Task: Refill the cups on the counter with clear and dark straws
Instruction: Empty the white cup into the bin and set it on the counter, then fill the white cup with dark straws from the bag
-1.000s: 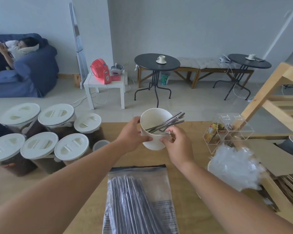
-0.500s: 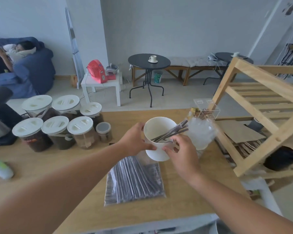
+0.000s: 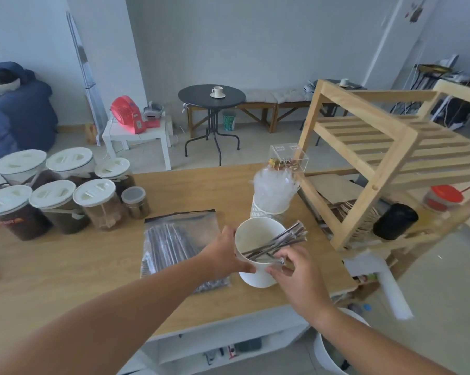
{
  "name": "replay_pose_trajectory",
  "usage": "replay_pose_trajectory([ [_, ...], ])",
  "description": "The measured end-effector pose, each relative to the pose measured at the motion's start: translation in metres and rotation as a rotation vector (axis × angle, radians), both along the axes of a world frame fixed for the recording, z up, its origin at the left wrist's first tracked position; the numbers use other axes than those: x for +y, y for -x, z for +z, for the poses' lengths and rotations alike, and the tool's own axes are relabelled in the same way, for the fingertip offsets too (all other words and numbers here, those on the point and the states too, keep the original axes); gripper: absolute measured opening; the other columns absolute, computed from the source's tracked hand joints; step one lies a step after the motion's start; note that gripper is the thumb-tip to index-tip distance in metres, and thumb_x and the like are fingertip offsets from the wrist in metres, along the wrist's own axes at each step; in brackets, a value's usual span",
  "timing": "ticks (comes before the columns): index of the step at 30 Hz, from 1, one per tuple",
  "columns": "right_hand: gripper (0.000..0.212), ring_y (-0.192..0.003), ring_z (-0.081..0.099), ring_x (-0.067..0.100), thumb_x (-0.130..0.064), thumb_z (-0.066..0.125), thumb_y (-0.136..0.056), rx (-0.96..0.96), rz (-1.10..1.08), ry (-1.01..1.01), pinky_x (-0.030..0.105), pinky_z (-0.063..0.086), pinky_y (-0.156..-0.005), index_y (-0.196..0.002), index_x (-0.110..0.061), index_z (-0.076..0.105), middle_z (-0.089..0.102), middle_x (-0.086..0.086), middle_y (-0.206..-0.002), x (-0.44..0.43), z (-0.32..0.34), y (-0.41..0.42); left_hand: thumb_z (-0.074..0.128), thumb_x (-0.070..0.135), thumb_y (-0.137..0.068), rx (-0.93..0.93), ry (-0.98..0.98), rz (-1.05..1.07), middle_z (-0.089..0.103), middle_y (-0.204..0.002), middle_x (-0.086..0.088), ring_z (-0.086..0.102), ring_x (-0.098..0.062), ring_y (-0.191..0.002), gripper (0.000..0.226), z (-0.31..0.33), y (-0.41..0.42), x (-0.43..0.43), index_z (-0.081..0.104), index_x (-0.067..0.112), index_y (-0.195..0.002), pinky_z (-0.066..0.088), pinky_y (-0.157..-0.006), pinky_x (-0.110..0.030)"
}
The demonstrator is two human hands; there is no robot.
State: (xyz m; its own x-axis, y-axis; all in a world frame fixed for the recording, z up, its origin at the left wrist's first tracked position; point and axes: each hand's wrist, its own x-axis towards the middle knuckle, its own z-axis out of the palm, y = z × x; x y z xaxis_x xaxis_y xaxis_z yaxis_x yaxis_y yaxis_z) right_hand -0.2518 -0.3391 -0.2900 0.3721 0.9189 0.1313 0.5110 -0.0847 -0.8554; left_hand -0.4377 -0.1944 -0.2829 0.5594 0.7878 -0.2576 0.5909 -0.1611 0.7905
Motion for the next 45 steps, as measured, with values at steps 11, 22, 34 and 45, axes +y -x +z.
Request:
replay_pose_trajectory([
  [11, 0.028, -0.105, 0.066, 0.004, -0.02, 0.088, -0.088, 0.017, 0.004, -0.004, 0.025, 0.061, -0.088, -0.097, -0.037, 0.068, 0.059, -0.022, -0.115, -0.014, -0.019, -0.016, 0.095, 0.047, -0.057, 0.033, -0.016, -0.012, 0.055, -0.122, 0.015, 0.064, -0.011, -0.105, 0.097, -0.012, -0.015, -0.013, 0.035, 0.038, -0.134, 0.058, -0.072, -0.031],
  [22, 0.055, -0.106, 0.068, 0.007, 0.007, 0.061, -0.098, -0.165, -0.101, 0.191, 0.024, 0.054, -0.074, -0.111, -0.046, 0.059, 0.068, -0.013, -0.116, -0.032, 0.041, -0.046, 0.085, 0.039, -0.082, 0.187, -0.141, 0.052, 0.051, -0.146, 0.004, 0.061, -0.018, -0.116, 0.086, 0.031, 0.036, 0.044, 0.036, 0.024, -0.152, 0.056, -0.098, -0.04],
  [34, 0.011, -0.083, 0.066, 0.0, -0.026, 0.072, -0.094, -0.312, 0.022, 0.068, 0.021, 0.048, -0.068, -0.097, -0.037, 0.073, 0.072, -0.015, -0.09, 0.116, 0.144, -0.027, 0.076, 0.043, -0.09, 0.383, -0.189, 0.067, 0.053, -0.147, -0.005, 0.058, -0.024, -0.118, 0.077, 0.056, 0.095, 0.134, 0.039, 0.021, -0.153, 0.052, -0.093, -0.036],
  [45, 0.013, -0.087, 0.069, 0.012, -0.018, 0.07, -0.097, -0.303, 0.261, 0.184, 0.029, 0.058, -0.077, -0.107, -0.017, 0.079, 0.073, -0.007, -0.091, 0.23, 0.053, 0.093, 0.054, 0.012, -0.095, 0.575, -0.28, 0.021, 0.066, -0.118, -0.009, 0.064, -0.029, -0.103, 0.032, -0.022, 0.12, 0.18, 0.06, 0.016, -0.127, 0.051, -0.082, -0.033],
])
